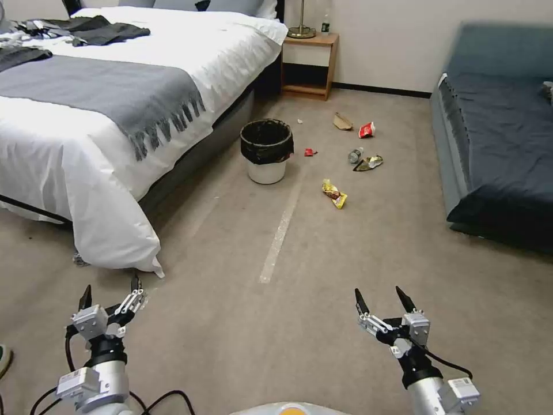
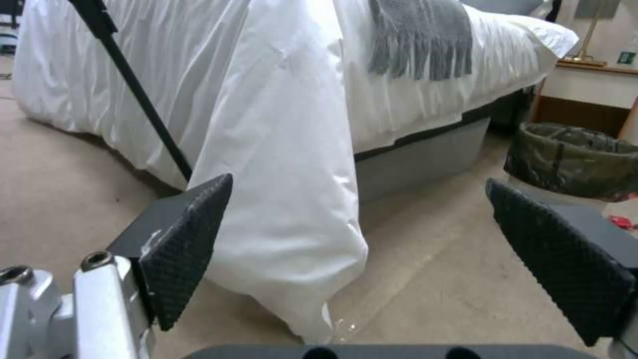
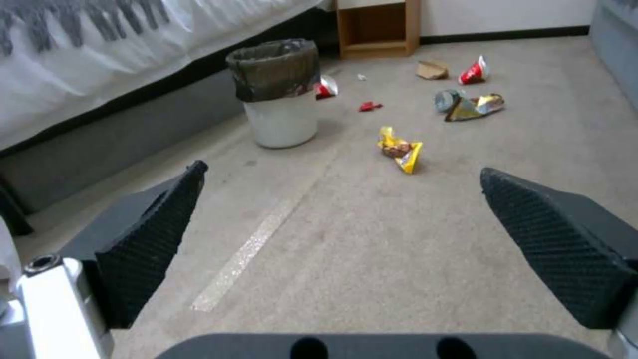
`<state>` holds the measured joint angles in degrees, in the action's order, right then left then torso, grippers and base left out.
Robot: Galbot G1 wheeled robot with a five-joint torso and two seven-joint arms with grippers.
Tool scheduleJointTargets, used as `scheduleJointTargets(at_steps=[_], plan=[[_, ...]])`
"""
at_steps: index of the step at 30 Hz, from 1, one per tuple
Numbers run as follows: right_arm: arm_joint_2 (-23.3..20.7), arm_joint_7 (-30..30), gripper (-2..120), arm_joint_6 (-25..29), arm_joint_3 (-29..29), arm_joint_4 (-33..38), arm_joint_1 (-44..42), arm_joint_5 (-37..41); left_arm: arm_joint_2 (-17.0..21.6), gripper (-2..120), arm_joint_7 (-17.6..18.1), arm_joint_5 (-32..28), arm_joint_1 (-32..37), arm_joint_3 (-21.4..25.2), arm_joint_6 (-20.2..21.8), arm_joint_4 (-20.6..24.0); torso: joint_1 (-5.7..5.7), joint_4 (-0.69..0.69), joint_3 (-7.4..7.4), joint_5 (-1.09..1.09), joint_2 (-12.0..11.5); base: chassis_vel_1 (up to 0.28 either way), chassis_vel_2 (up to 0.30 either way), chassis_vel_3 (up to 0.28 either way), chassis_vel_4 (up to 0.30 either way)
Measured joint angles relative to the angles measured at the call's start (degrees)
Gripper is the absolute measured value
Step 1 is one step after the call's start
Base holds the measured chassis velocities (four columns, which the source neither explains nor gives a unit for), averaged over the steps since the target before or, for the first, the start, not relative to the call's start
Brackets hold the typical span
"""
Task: Pick up the trash can from the floor.
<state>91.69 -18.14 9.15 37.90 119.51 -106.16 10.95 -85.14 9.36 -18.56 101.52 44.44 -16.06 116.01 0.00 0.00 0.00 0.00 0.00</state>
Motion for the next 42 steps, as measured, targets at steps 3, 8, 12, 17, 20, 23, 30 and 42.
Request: scheduleJointTargets(at_steps=[3, 8, 12, 17, 20, 23, 30, 42], plan=[[0.02, -0.56, 100, 0.3, 0.05, -0.21, 0.07, 0.27, 0.0, 93, -0.05, -0.01, 0.02, -0.01, -0.01, 0.0, 0.0, 0.0, 0.0, 0.0, 0.0, 0.0, 0.0, 0.0, 0.0], [0.04, -0.59, 100, 0.32, 0.0, -0.34, 0.18, 0.52, 0.13, 93, -0.13, -0.05, 0.08, -0.01, -0.04, 0.09, 0.0, 0.0, 0.0, 0.0, -0.01, 0.0, 0.0, 0.0, 0.0], [0.14, -0.91, 100, 0.31, -0.04, -0.42, 0.3, 0.58, 0.36, 93, -0.24, -0.28, 0.26, 0.06, -0.21, 0.22, 0.0, 0.0, 0.0, 0.0, -0.01, 0.0, 0.0, 0.0, 0.0], [0.28, -2.54, 100, 0.33, 0.36, -0.37, 0.32, 1.49, 0.58, 93, -0.36, -0.41, 0.35, 0.02, -0.35, 0.28, 0.0, 0.01, 0.0, 0.0, -0.01, 0.0, 0.0, 0.0, 0.0], [0.27, -3.25, 100, 0.49, 0.71, -0.41, 0.31, 2.11, 0.77, 93, -0.42, -0.41, 0.3, -0.05, -0.35, 0.41, 0.0, 0.01, 0.0, 0.0, -0.01, 0.0, 0.0, 0.0, 0.0], [0.26, -3.42, 100, 0.63, 0.82, -0.51, 0.34, 2.43, 0.94, 93, -0.46, -0.41, 0.3, -0.06, -0.35, 0.49, 0.0, 0.01, 0.0, 0.0, -0.01, 0.0, 0.0, 0.0, 0.0], [0.35, -3.66, 100, 0.83, 0.85, -0.6, 0.52, 2.6, 1.12, 93, -0.49, -0.41, 0.49, -0.03, -0.44, 0.5, 0.0, 0.0, 0.0, 0.0, 0.0, 0.0, 0.0, 0.0, 0.0], [0.44, -4.95, 100, 1.73, 1.29, -0.98, 0.47, 2.82, 1.02, 93, -0.71, -0.38, 0.74, 0.06, -1.08, 0.5, -0.01, 0.01, 0.0, 0.0, 0.0, -0.021, 0.021, 0.017, -0.024]])
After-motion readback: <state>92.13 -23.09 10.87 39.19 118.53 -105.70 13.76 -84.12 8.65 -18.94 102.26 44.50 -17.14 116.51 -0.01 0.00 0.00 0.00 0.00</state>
